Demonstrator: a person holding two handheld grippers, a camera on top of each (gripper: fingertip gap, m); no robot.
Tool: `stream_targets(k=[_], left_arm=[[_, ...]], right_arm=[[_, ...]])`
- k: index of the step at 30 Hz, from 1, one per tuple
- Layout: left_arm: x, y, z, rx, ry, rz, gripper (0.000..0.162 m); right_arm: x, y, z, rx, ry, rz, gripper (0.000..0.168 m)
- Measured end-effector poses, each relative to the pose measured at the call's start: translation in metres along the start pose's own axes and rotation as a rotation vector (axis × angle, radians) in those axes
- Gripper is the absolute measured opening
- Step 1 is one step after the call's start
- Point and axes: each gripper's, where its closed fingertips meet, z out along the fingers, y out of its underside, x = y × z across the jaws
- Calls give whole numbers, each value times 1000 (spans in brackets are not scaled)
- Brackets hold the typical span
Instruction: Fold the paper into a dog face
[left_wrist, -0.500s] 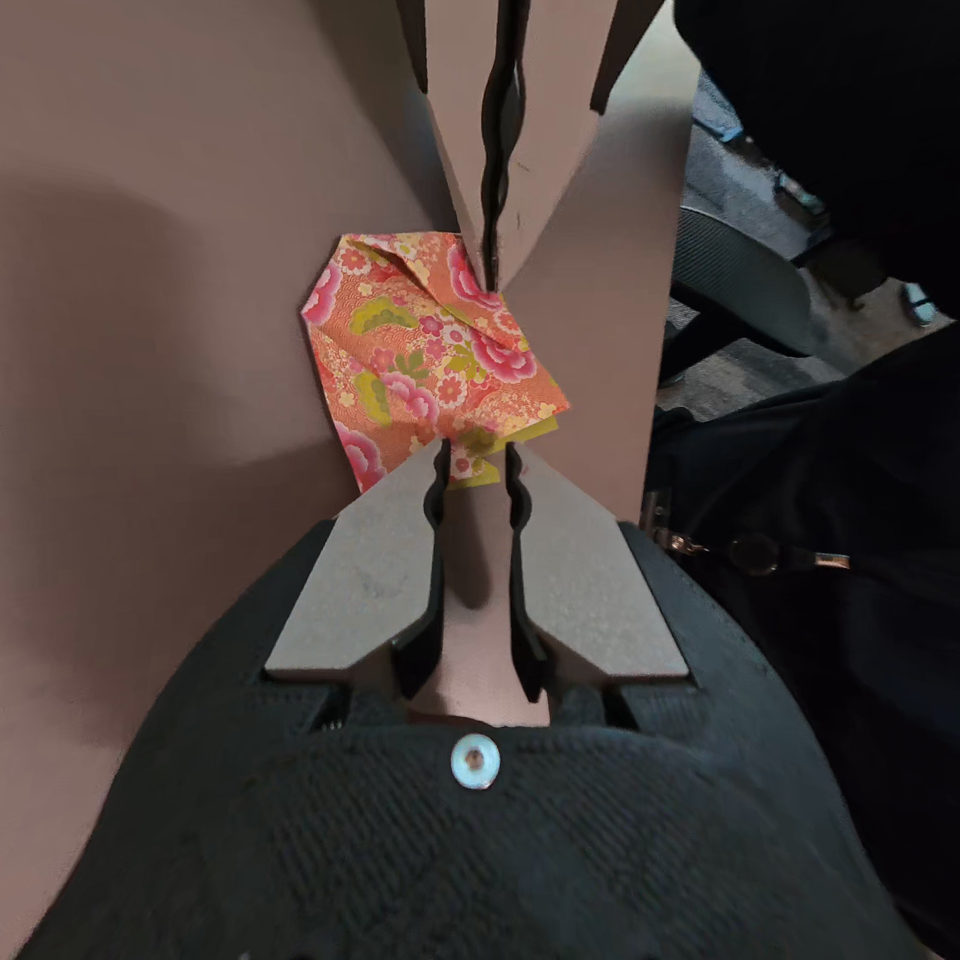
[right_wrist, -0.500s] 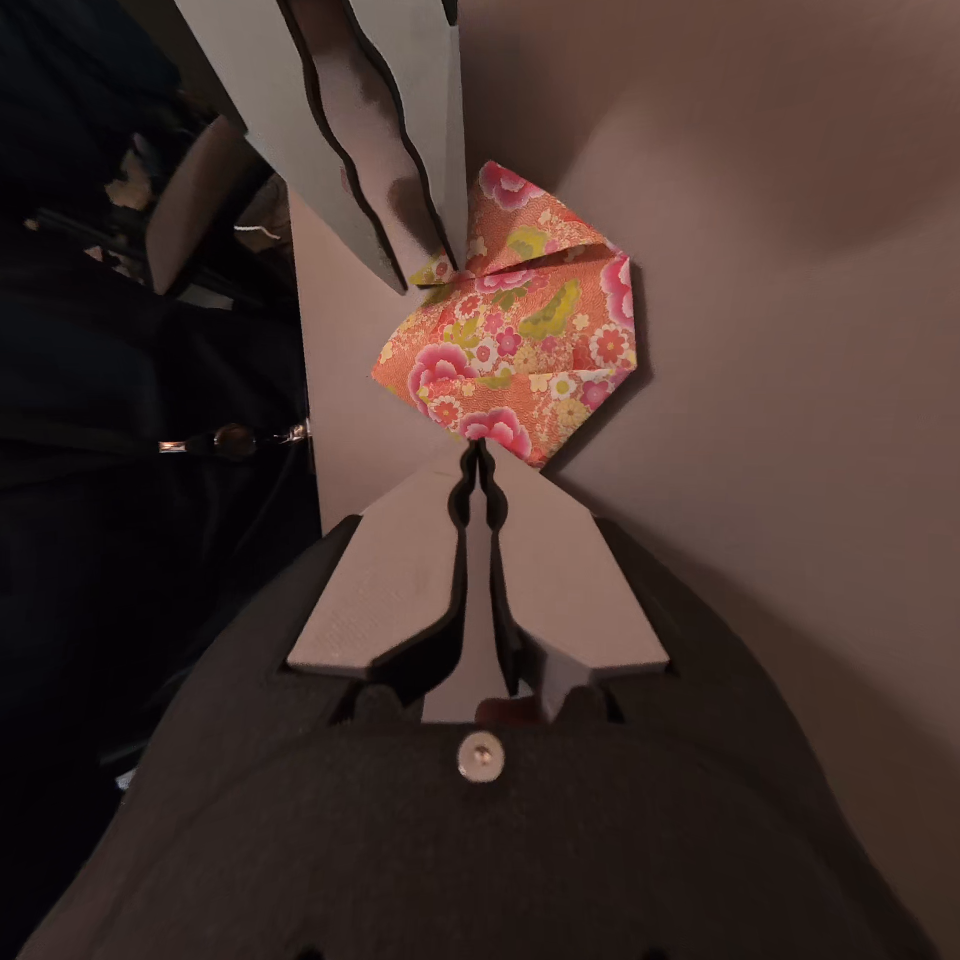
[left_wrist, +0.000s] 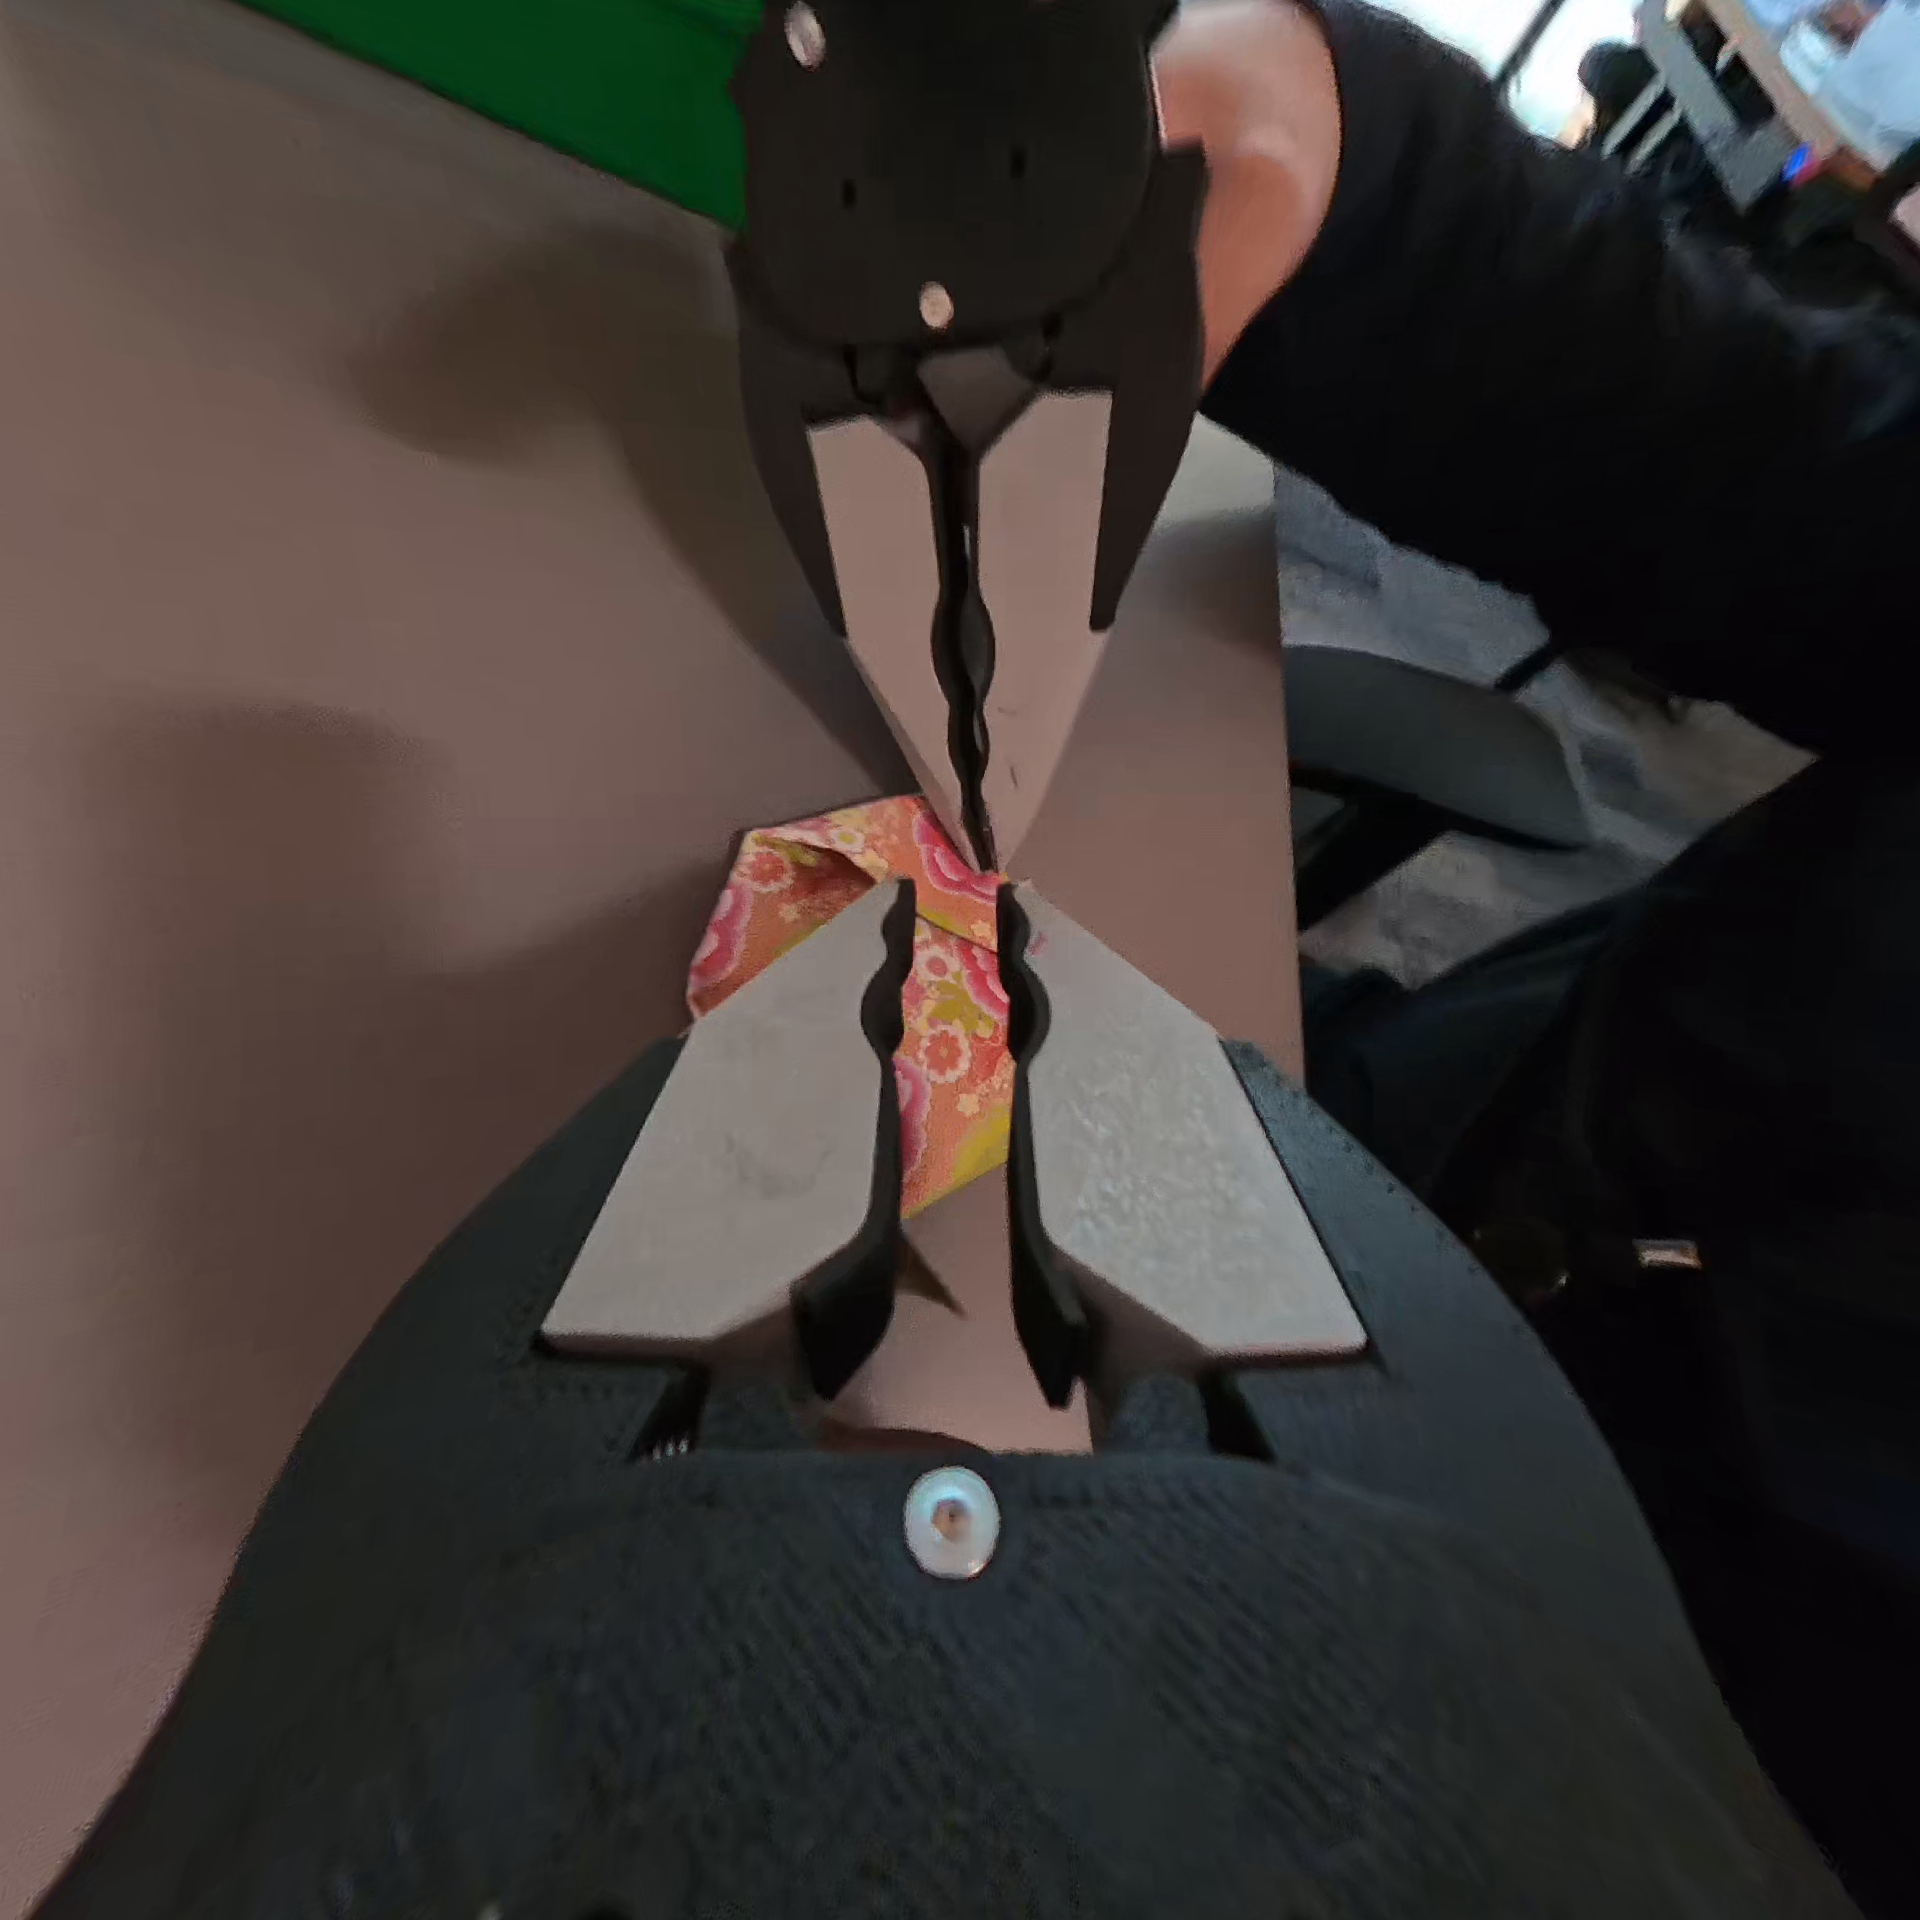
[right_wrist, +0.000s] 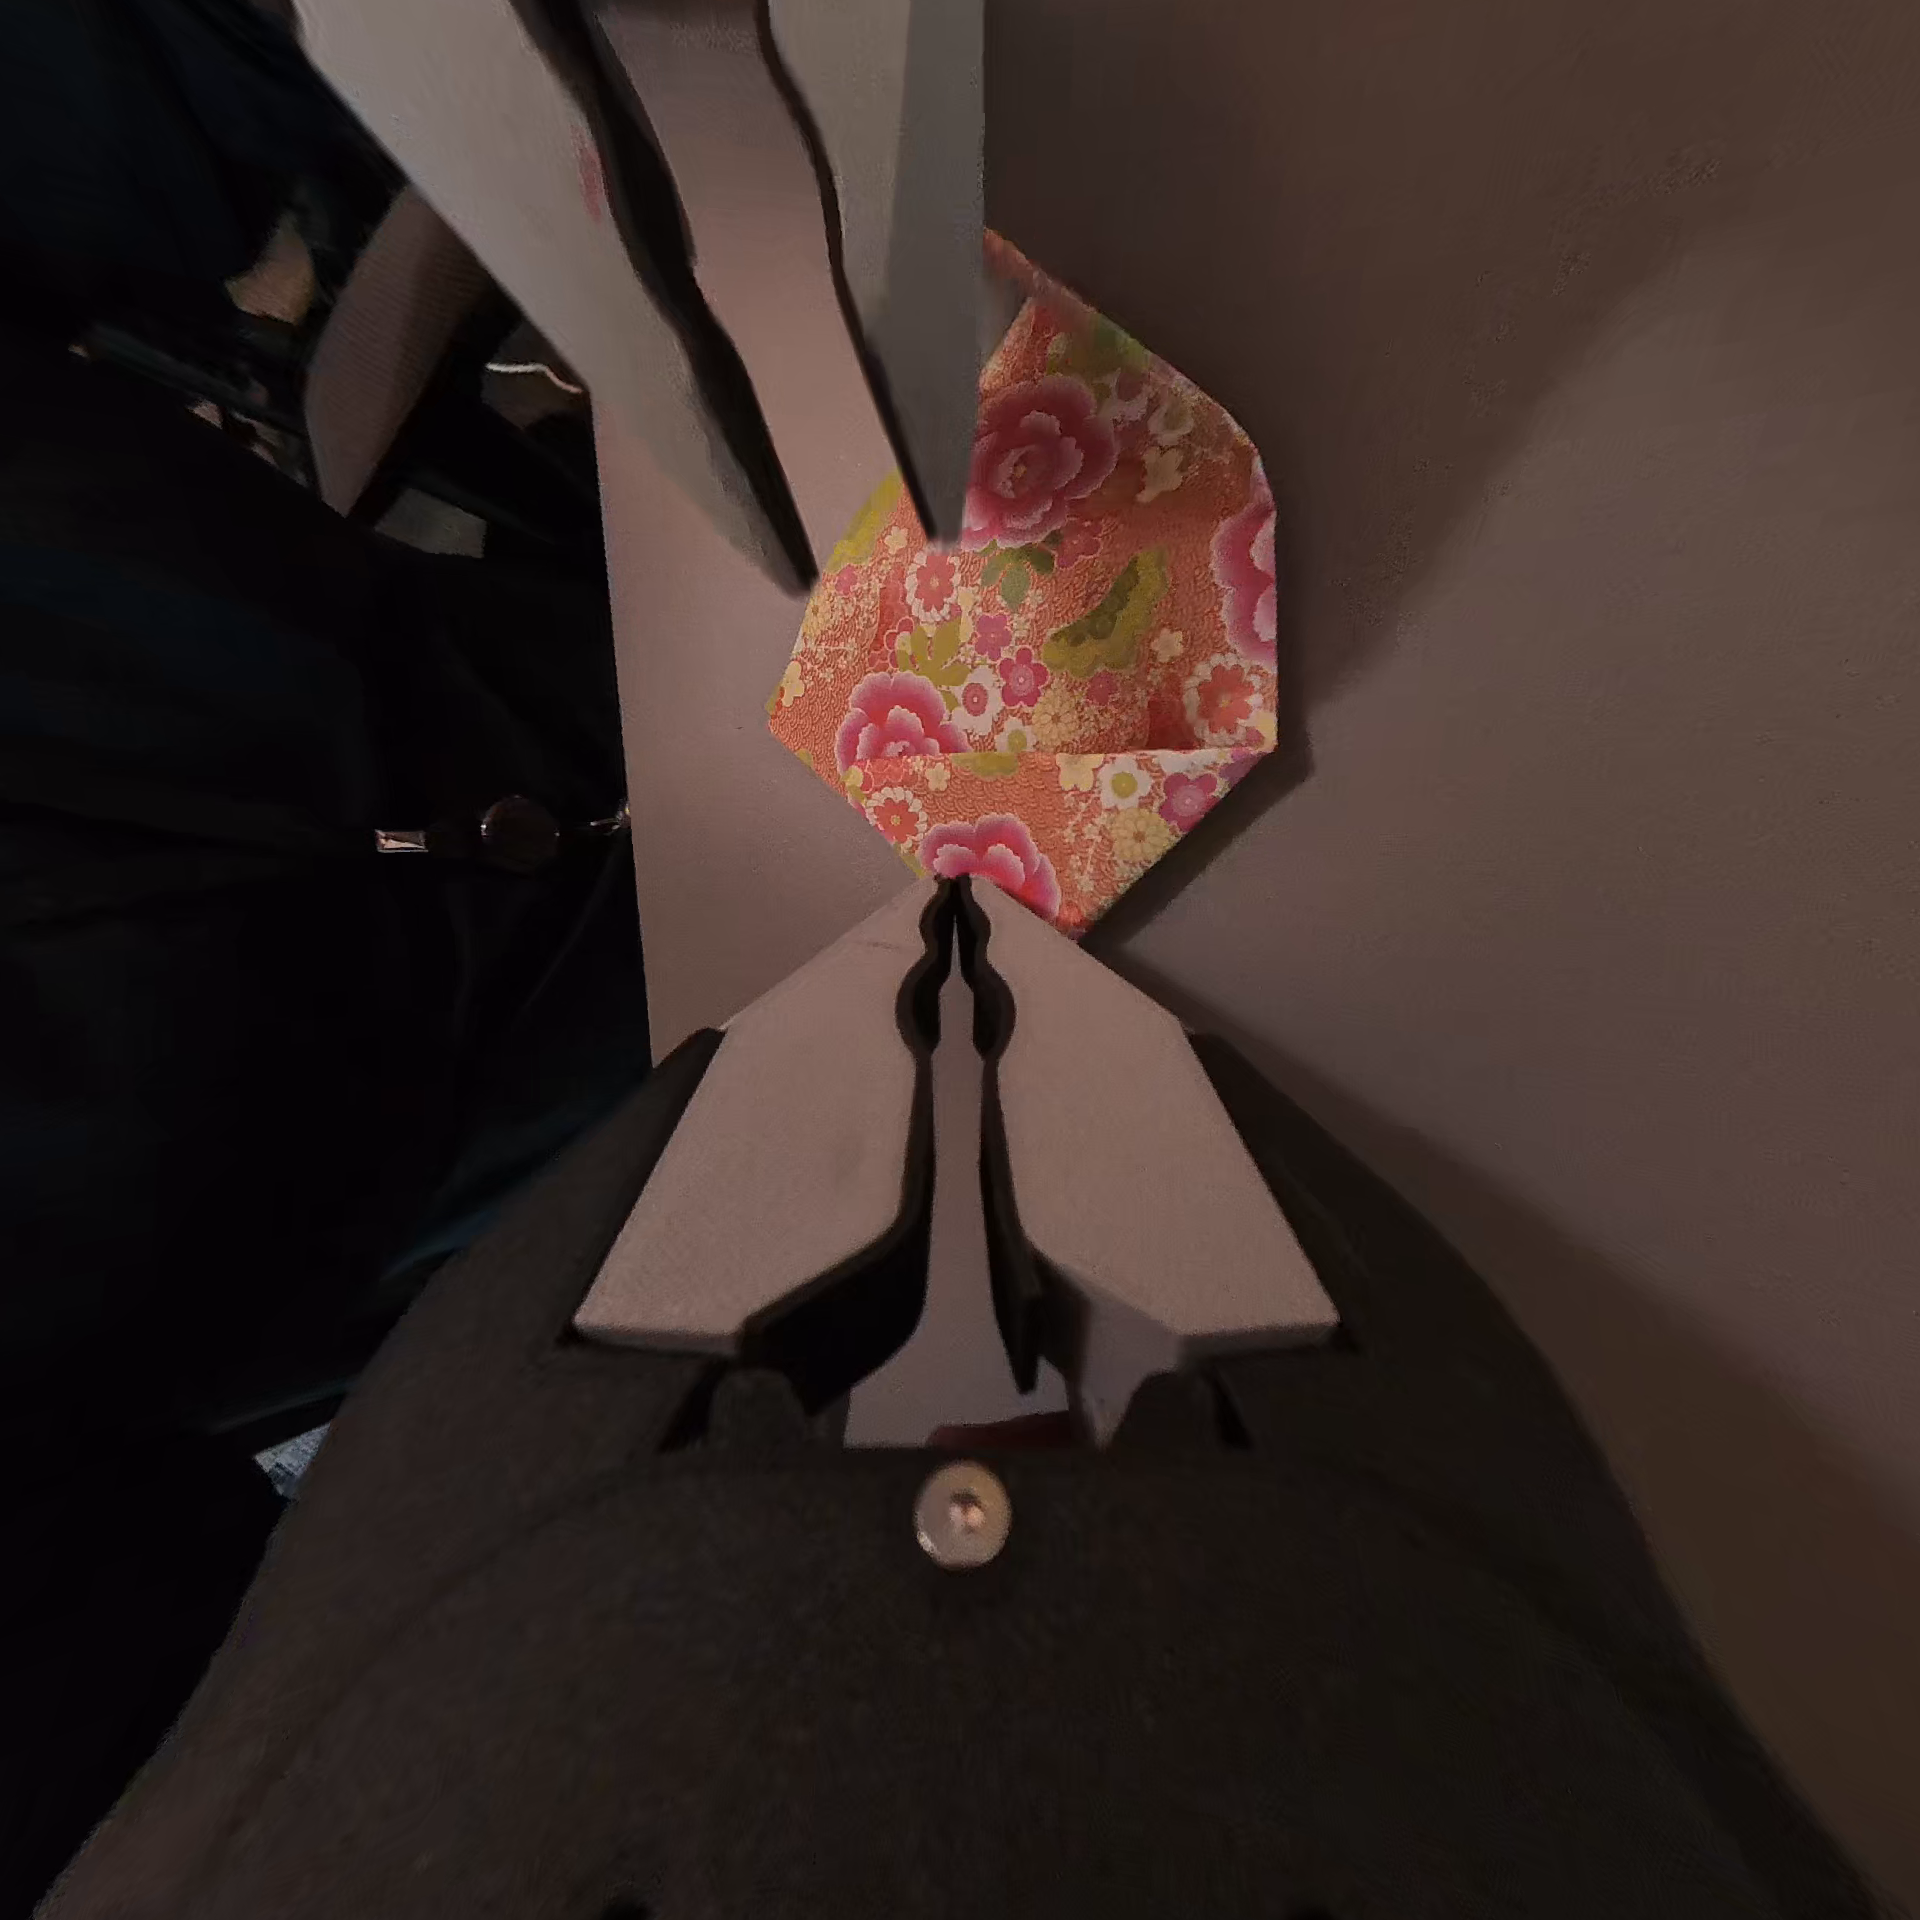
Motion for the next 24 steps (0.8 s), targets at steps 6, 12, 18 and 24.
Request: stream_targets(k=[6, 12, 18, 24], left_arm=[[-2, 16, 31, -111, -35, 118, 10], [-5, 27, 39, -180, -86, 168, 0], [-5, 27, 39, -183, -72, 147, 0], [-5, 28, 39, -180, -53, 128, 0]], right_arm=[[0, 0, 0, 20, -5, -40, 0], [-3, -1, 2, 47, -26, -81, 0], [-1, -21, -23, 215, -72, -34, 0], [17, -17, -4, 130, -70, 30, 0]])
